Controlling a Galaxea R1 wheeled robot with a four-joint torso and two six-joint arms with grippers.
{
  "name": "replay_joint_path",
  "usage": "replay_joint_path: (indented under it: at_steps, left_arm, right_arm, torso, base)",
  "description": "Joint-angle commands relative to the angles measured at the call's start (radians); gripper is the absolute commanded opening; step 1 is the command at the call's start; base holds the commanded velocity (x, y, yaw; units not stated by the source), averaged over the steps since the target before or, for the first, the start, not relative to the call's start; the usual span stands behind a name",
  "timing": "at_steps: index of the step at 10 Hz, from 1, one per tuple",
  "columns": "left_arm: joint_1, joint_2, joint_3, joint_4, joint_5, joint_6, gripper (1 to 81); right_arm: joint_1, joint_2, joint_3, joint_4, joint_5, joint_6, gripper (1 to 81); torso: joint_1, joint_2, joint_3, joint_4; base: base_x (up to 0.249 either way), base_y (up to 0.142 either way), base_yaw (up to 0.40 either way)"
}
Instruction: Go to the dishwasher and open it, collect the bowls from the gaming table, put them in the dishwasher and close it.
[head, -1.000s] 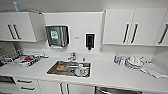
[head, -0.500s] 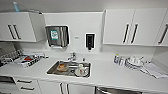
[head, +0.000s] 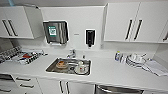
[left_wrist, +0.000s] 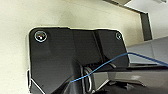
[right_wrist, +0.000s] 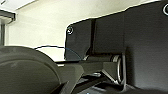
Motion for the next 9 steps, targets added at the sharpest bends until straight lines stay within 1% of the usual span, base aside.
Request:
replay_joint_path:
  at_steps: [1, 2, 3, 5, 6, 7, 9]
  left_arm:
    - [-0.046, -0.108, 0.130, 0.010, 0.040, 0.006, 81.1]
    - [-0.046, -0.141, 0.176, 0.010, 0.040, 0.008, 81.1]
    - [-0.046, -0.172, 0.213, 0.010, 0.039, 0.007, 81.1]
    - [-0.046, -0.230, 0.274, 0.001, 0.026, 0.001, 81.1]
    - [-0.048, -0.260, 0.310, -0.002, -0.003, -0.003, 81.1]
    - [-0.052, -0.281, 0.339, -0.002, -0.017, -0.003, 81.1]
    - [-0.072, -0.376, 0.461, -0.002, -0.020, -0.004, 81.1]
  right_arm:
    - [0.062, -0.125, 0.179, 0.014, -0.049, 0.008, 81.1]
    - [0.071, -0.151, 0.201, 0.014, -0.046, 0.026, 81.1]
    - [0.079, -0.174, 0.217, 0.012, -0.042, 0.039, 81.1]
    - [0.102, -0.246, 0.300, 0.012, -0.028, 0.060, 81.1]
    - [0.111, -0.271, 0.332, 0.012, -0.025, 0.063, 81.1]
    - [0.125, -0.285, 0.350, 0.014, -0.025, 0.063, 81.1]
    - [0.143, -0.320, 0.385, 0.020, -0.025, 0.076, 81.1]
  torso:
    - [0.062, -0.097, -0.090, 0.000]
    - [0.082, -0.128, -0.117, 0.000]
    - [0.106, -0.165, -0.084, 0.000]
    - [0.140, -0.216, -0.087, 0.000]
    - [0.158, -0.246, -0.095, 0.000]
    - [0.180, -0.280, -0.097, 0.000]
    - [0.224, -0.351, -0.097, 0.000]
  base:
    - [0.000, 0.000, 0.000]
    - [0.000, 0.000, 0.000]
    - [0.000, 0.000, 0.000]
    - [0.000, 0.000, 0.000]
    - [0.000, 0.000, 0.000]
    - [0.000, 0.000, 0.000]
    - [0.000, 0.000, 0.000]
